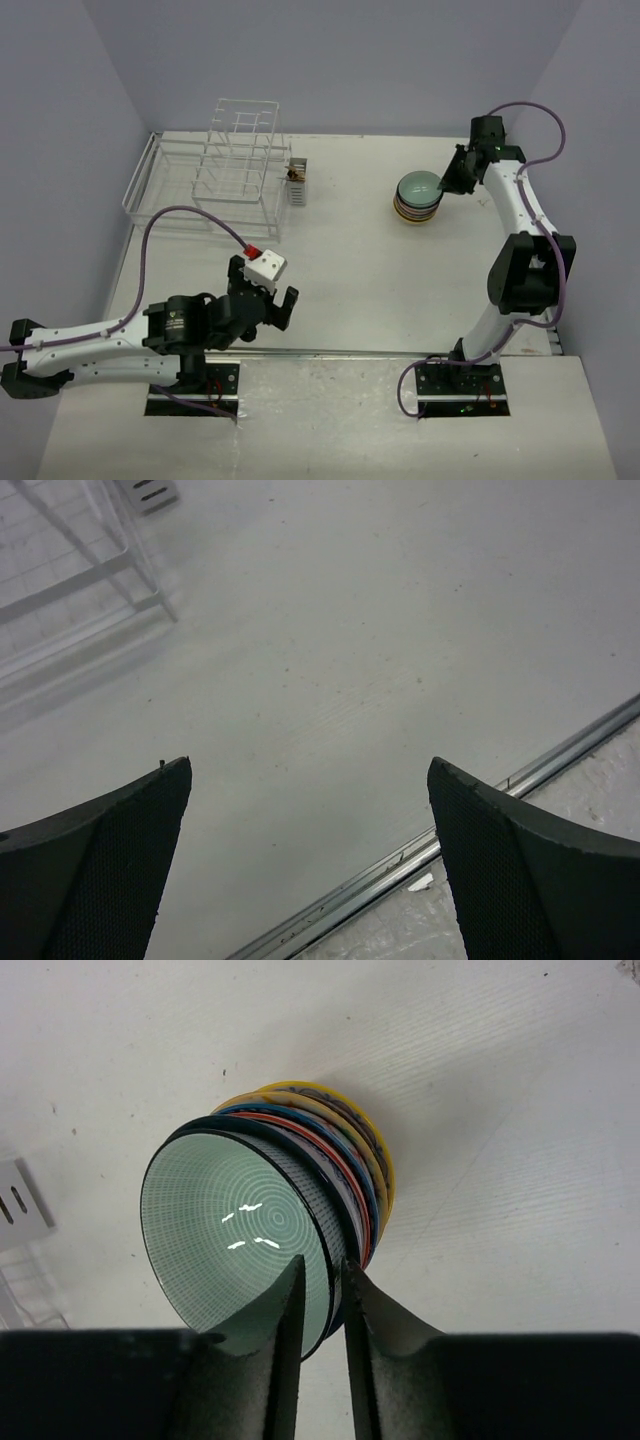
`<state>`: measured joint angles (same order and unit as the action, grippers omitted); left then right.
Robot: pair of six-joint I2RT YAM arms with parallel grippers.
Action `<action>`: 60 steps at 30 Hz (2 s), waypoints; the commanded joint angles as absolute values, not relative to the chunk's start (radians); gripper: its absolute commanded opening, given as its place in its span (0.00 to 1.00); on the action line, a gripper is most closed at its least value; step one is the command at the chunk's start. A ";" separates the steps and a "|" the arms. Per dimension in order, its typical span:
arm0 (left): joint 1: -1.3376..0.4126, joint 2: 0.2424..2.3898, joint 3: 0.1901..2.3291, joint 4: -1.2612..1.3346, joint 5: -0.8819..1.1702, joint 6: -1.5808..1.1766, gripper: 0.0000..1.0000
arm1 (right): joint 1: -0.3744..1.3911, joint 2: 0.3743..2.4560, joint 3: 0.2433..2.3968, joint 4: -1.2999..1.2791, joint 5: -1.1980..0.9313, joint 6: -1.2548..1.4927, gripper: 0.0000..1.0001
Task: Unload the bowls from the dish rack
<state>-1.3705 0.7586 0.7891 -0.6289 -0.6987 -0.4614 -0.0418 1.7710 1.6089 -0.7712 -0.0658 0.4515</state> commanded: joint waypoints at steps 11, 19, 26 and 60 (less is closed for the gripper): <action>-1.205 0.836 0.787 -0.629 -0.768 -0.611 1.00 | -0.049 1.712 1.531 -0.718 -0.061 0.456 0.04; -1.111 0.868 0.793 -0.506 -0.718 -0.598 1.00 | -0.049 1.661 1.563 -0.738 -0.060 0.457 0.28; -0.944 0.834 0.847 -0.567 -0.795 -0.637 1.00 | -0.045 1.513 1.582 -0.819 -0.034 0.434 0.47; -0.563 0.528 0.733 -0.566 -0.664 -0.446 1.00 | 0.149 0.317 0.804 -0.687 0.159 0.336 0.99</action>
<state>-0.5697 0.5526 0.7345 -0.6083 -0.6094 -0.4511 0.1497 0.2916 0.8062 -0.7563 0.1406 0.3420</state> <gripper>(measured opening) 0.997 0.987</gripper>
